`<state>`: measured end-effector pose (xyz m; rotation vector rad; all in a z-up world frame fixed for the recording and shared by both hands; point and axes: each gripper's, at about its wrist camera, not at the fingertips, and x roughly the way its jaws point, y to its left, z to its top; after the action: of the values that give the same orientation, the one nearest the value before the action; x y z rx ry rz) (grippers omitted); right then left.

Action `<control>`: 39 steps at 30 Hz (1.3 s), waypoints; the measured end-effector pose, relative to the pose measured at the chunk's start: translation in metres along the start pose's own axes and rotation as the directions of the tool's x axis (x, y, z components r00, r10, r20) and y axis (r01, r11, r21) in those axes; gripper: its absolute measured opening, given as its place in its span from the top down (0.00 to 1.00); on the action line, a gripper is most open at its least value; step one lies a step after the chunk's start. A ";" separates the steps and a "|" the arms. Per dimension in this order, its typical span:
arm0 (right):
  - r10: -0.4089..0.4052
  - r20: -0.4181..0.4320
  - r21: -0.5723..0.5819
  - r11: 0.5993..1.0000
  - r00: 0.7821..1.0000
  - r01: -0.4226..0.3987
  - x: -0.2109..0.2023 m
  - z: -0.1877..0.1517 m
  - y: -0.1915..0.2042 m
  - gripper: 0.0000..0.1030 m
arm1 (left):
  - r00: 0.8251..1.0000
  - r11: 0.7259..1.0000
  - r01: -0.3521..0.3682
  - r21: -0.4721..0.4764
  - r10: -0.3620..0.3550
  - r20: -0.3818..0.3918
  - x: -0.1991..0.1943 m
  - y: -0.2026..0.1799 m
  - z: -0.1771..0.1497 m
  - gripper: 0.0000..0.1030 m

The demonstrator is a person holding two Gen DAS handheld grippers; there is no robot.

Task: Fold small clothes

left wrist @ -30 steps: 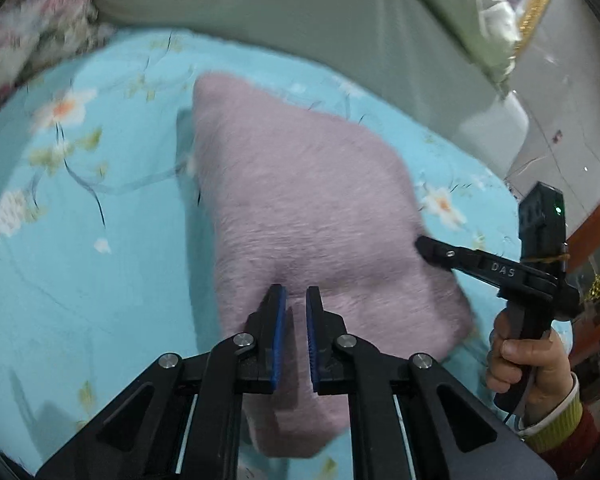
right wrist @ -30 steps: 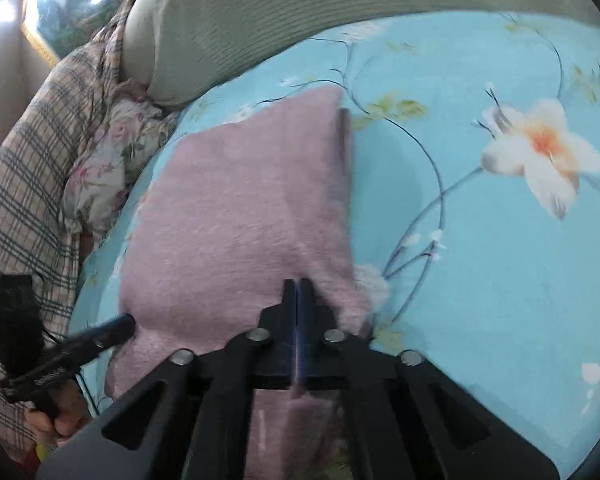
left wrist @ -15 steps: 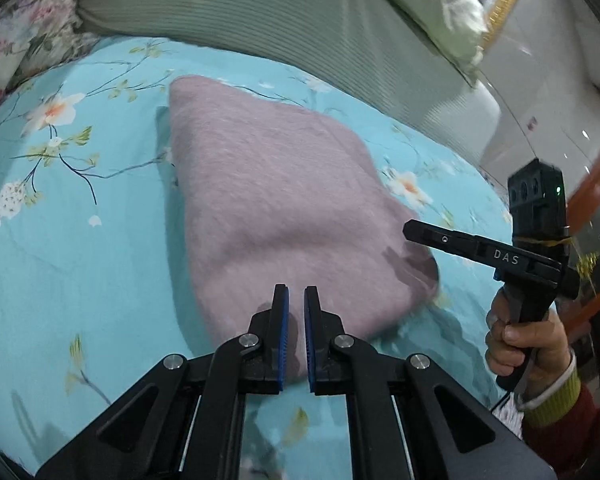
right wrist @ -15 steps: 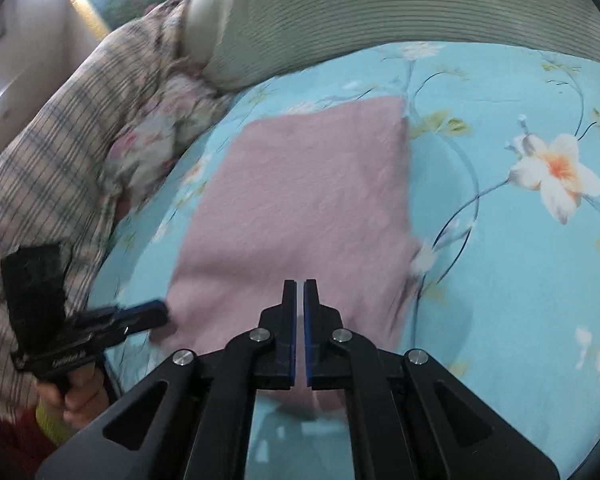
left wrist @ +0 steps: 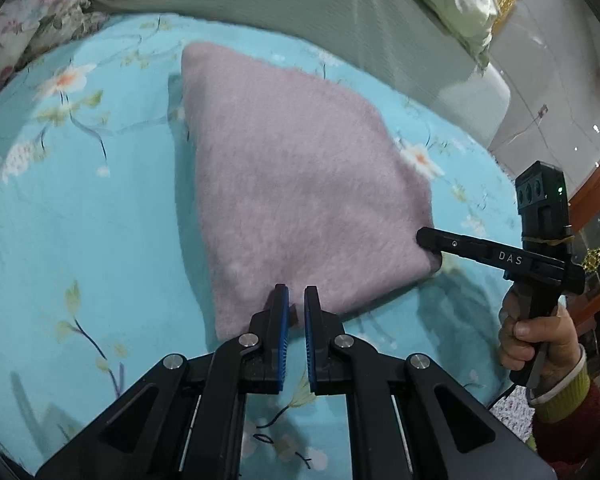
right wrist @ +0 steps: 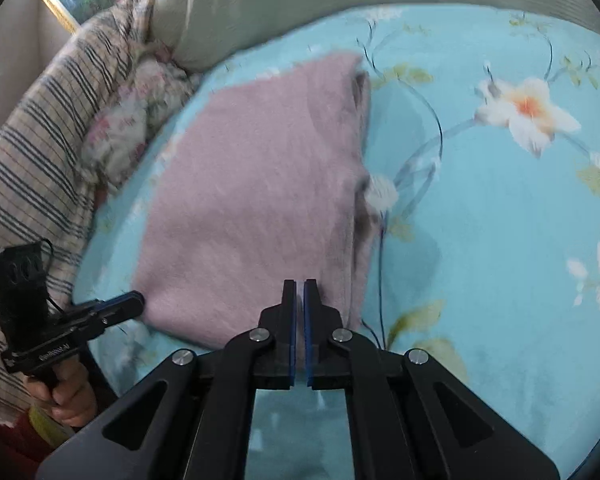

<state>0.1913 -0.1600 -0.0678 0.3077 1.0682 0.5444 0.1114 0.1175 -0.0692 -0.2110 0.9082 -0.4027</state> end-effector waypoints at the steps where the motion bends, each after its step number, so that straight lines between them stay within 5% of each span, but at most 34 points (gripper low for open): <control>1: 0.005 0.029 0.000 1.000 1.000 -0.005 -0.006 0.009 0.000 0.92 | 1.000 1.000 -0.005 -0.001 0.005 0.014 -0.003 0.001 0.007 0.87; 3: 0.011 0.066 0.002 1.000 0.998 -0.011 -0.011 0.024 0.001 0.67 | 0.998 1.000 -0.028 -0.007 0.028 0.053 -0.010 0.004 0.025 0.70; 4: 0.009 0.085 0.007 1.000 0.996 -0.009 -0.013 0.032 -0.001 0.45 | 0.996 0.999 -0.050 -0.017 0.051 0.072 -0.011 0.007 0.034 0.60; 5: 0.000 0.112 0.010 1.000 0.994 -0.001 -0.014 0.041 -0.003 0.41 | 0.994 0.997 -0.073 -0.031 0.075 0.081 -0.011 0.011 0.043 0.57; 12: -0.009 0.131 0.082 0.997 0.991 -0.002 0.031 0.121 -0.041 0.46 | 0.988 0.977 -0.144 -0.161 0.152 0.041 0.031 0.048 0.096 0.57; 17: 0.017 0.038 0.142 0.990 0.999 -0.023 0.087 0.166 -0.068 0.54 | 0.987 0.973 -0.140 -0.186 0.152 0.051 0.046 0.055 0.120 0.57; 18: 0.036 0.022 0.153 0.987 0.999 -0.039 0.096 0.170 -0.072 0.66 | 0.987 0.972 -0.142 -0.187 0.154 0.049 0.050 0.056 0.124 0.57; 19: 0.057 0.017 0.154 0.986 0.998 -0.059 0.101 0.171 -0.072 0.93 | 0.986 0.972 -0.146 -0.187 0.157 0.047 0.053 0.056 0.127 0.57; 23: 0.065 0.155 0.150 0.985 0.986 -0.089 0.077 0.167 -0.068 0.93 | 0.984 0.971 -0.161 -0.175 0.172 0.047 0.058 0.053 0.133 0.57; 27: -0.005 0.072 0.179 0.984 0.997 -0.008 0.102 0.156 -0.080 0.92 | 0.985 0.968 -0.164 -0.187 0.171 0.020 0.072 0.058 0.128 0.55; 29: -0.012 0.061 0.192 0.981 0.998 0.000 0.105 0.154 -0.084 0.84 | 0.987 0.967 -0.155 -0.201 0.162 0.019 0.073 0.061 0.127 0.54; 35: -0.022 0.214 0.092 0.996 0.977 0.002 0.038 0.164 -0.044 0.81 | 0.979 0.963 -0.174 -0.204 0.193 0.073 0.048 0.057 0.135 0.58; 39: 0.041 0.160 0.036 0.998 0.986 -0.047 0.042 0.160 -0.015 0.81 | 0.989 0.987 -0.067 -0.148 0.085 0.119 0.042 0.037 0.153 0.58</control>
<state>0.3533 -0.1455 -0.0335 0.4036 0.9202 0.5301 0.2660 0.1344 -0.0204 -0.3287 0.8199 -0.2506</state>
